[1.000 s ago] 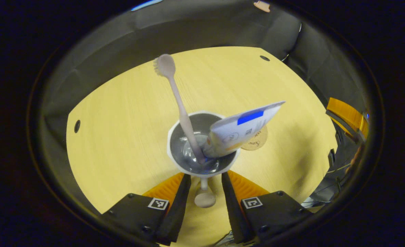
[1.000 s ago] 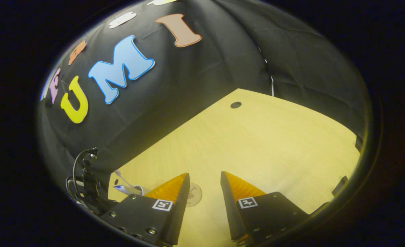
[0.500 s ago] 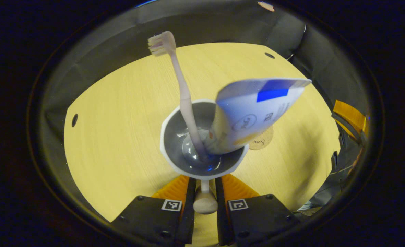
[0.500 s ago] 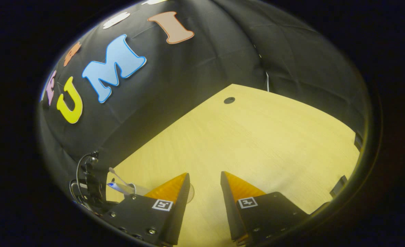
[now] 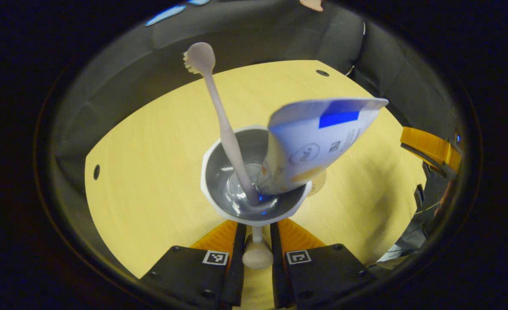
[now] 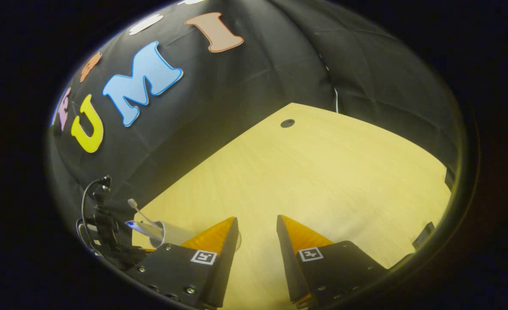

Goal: Put the toothbrush and toothpaste on the desktop into the cup, then pick up the cup and place it on the coaster on the desktop.

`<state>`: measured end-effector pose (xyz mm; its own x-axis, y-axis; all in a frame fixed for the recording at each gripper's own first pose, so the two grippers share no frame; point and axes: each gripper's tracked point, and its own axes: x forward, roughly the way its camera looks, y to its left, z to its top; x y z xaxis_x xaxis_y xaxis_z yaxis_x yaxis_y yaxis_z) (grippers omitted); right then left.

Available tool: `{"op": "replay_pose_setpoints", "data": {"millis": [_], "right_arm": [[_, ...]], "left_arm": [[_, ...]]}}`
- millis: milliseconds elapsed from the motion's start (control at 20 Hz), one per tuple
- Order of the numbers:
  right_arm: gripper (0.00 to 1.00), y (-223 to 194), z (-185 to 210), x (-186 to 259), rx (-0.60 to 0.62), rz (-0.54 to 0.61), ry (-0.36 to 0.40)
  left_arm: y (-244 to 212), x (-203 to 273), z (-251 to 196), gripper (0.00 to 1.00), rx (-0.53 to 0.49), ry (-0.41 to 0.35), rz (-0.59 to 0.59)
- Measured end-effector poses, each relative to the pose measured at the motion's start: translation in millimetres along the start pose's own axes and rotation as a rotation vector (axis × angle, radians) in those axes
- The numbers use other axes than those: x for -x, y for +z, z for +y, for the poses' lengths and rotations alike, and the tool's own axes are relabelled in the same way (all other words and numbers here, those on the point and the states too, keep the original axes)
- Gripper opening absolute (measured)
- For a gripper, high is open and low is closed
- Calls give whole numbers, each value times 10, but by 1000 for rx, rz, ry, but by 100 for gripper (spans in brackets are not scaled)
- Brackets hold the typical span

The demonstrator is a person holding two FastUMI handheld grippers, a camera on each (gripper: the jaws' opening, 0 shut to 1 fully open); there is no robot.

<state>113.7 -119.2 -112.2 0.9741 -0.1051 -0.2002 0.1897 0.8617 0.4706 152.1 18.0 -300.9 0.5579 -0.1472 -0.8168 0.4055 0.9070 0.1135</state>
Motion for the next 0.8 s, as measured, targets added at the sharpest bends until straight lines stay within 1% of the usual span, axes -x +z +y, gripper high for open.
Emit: {"op": "replay_pose_setpoints", "data": {"millis": [50, 100, 150, 200, 250, 300, 400, 450, 500, 550, 600, 650, 750, 800], "right_arm": [[54, 6, -17, 5, -1, 0, -2], [54, 9, -39, 23, -3, 0, -4], [54, 20, -69, 36, -6, -1, -6], [54, 35, -99, 46, -10, -3, -9], [54, 45, -133, 56, -14, -4, -12], [54, 56, -168, 74, -18, -5, -17], [54, 78, -257, 92, -29, -9, -26], [54, 81, -313, 102, -35, -10, -31], [54, 98, -360, 113, -42, -12, -36], [54, 107, -390, 109, -49, -13, -40], [54, 118, -423, 110, -55, -13, -44], [54, 119, -454, 118, -60, -13, -46], [54, 114, -501, 137, -63, -12, -51], [54, 117, -516, 138, -64, -10, -51]], "left_arm": [[52, -1, -67, 40, -11, -10, -5], [92, -34, -153, 41, -16, -21, -7], [129, -68, -226, 40, -17, -31, -7], [150, -127, -307, 34, -19, -39, -6], [174, -162, -373, 34, -19, -45, -3], [198, -188, -433, 41, -18, -51, 1], [270, -260, -573, 40, -17, -62, 11], [283, -296, -617, 34, -19, -63, 15], [288, -332, -635, 35, -23, -63, 19], [283, -335, -646, 40, -24, -61, 21], [250, -318, -638, 40, -24, -59, 21], [242, -321, -619, 35, -24, -57, 23], [183, -377, -657, 35, -20, -47, 30], [154, -391, -655, 40, -17, -39, 31]]}}
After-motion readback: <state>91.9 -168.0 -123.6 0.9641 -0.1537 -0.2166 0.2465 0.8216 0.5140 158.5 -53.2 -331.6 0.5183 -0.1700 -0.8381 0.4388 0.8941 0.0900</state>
